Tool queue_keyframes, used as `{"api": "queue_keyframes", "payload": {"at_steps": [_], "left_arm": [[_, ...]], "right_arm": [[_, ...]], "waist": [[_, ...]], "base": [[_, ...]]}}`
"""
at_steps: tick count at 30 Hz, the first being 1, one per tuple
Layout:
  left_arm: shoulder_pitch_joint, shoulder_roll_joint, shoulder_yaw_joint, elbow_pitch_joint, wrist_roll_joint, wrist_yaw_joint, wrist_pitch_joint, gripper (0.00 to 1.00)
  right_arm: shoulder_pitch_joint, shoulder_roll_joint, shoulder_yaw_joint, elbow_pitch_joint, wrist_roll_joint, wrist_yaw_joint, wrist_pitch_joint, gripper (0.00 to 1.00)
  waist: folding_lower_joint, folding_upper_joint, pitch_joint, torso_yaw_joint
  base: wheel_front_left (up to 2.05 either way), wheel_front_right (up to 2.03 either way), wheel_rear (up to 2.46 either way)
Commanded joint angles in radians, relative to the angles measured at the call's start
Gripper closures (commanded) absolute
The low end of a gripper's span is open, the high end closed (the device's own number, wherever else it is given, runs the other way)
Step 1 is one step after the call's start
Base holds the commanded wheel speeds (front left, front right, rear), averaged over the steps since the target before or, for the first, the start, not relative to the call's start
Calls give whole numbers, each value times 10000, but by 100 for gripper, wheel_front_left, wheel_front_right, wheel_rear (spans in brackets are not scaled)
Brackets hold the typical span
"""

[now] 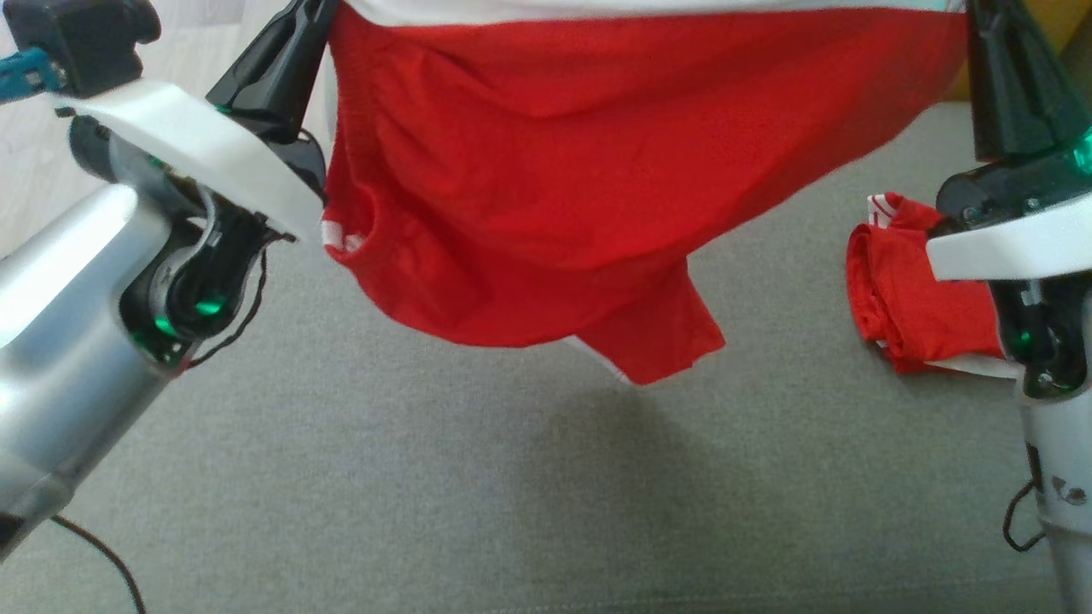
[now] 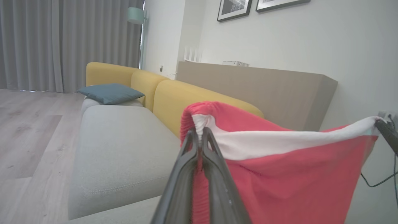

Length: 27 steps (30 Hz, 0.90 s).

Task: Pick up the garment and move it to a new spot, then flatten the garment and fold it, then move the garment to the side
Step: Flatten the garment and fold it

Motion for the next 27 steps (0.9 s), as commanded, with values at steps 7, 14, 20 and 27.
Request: {"api": "queue_keyframes", "payload": {"at_steps": [7, 14, 20, 27], "left_arm": [[-1406, 650, 513, -137, 463, 317, 716, 100], [-3872, -288, 1154, 2182, 518, -193, 1047, 100], [-6249, -1310, 1445, 4997, 1492, -681, 134, 100], [-6310, -2399, 2609, 6233, 2192, -1770, -264, 100]], "right_arm": [[-1663, -145, 237, 410, -66, 31, 820, 100], [-6054, -452, 1396, 3247, -263, 31, 316, 100], [-9469, 285, 1247, 6318, -1052, 31, -1320, 100], [-10323, 1409, 611, 8623, -1544, 31, -2532, 100]], "waist": [[0, -1, 1369, -56], [0, -1, 3507, -243], [0, -1, 4510, -261], [0, -1, 5026, -209]], "base": [[0, 0, 0], [0, 0, 0], [0, 0, 0], [0, 0, 0]]}}
